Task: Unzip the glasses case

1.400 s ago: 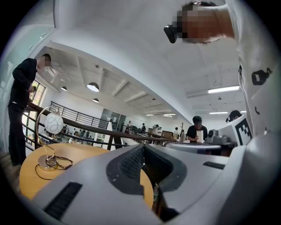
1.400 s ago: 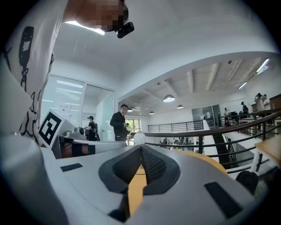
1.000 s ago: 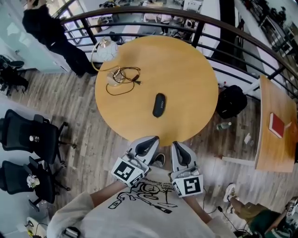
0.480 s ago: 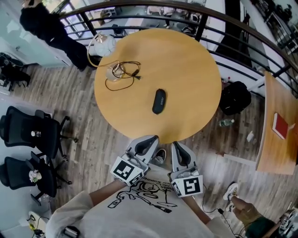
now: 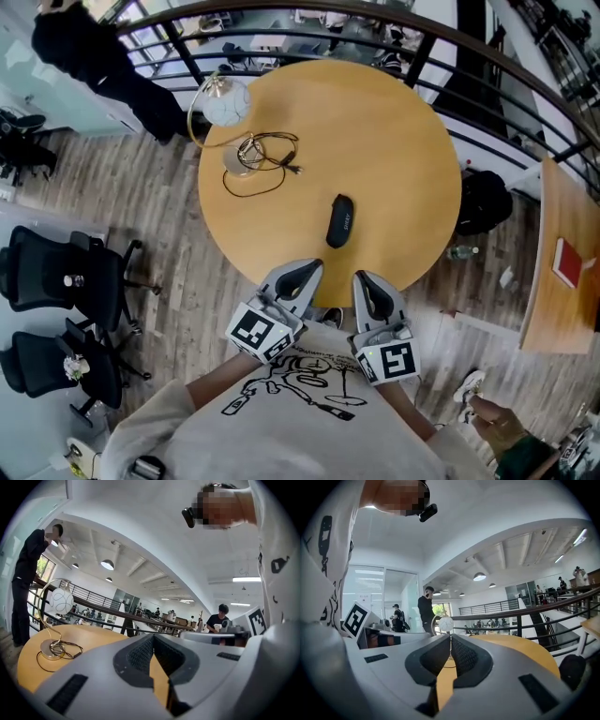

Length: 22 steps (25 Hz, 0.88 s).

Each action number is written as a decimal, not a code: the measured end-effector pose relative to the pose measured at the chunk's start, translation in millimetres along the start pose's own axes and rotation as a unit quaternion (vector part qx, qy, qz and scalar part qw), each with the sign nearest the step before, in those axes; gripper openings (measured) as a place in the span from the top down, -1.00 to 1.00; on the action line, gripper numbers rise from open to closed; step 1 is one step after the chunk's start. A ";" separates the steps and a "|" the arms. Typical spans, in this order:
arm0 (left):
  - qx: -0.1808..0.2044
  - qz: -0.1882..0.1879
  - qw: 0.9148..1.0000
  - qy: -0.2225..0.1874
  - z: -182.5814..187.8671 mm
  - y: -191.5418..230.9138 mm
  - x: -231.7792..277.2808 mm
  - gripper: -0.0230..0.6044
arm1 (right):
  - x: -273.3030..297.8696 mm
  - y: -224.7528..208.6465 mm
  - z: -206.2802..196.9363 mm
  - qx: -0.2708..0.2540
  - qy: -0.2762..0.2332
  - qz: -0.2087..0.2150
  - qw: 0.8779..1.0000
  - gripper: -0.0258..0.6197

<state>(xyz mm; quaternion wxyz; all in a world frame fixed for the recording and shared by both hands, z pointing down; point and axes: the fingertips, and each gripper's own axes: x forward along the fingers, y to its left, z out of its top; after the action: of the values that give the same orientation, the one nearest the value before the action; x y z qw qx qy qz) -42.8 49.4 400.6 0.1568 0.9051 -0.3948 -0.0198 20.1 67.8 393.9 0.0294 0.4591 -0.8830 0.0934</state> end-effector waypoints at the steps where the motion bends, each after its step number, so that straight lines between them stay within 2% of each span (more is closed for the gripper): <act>1: -0.002 -0.005 1.000 -0.002 4.8 8.4 1.9 0.90 | 9.7 1.7 4.2 -0.003 -0.001 -0.001 1.000 0.85; 5: -0.004 -0.033 0.999 -0.001 16.0 28.9 9.4 0.90 | 38.2 7.1 11.8 -0.014 0.003 -0.015 1.000 0.85; 10: -0.015 -0.060 0.998 0.017 10.9 44.9 18.4 0.90 | 57.4 1.7 1.2 0.002 0.015 -0.048 0.999 0.85; 17: -0.026 -0.060 0.997 0.046 -3.9 51.3 35.5 0.90 | 57.1 -17.4 -6.3 0.005 0.031 -0.059 0.998 0.85; 22: -0.024 -0.054 0.997 0.045 2.9 41.2 55.2 0.90 | 54.2 -38.6 -1.8 0.009 0.025 -0.047 0.999 0.85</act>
<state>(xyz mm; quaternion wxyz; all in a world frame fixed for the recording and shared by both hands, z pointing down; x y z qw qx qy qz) -34.5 -17.5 415.1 0.1951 0.9209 -0.3375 0.0030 20.4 2.8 408.5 0.0521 0.4981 -0.8583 0.1114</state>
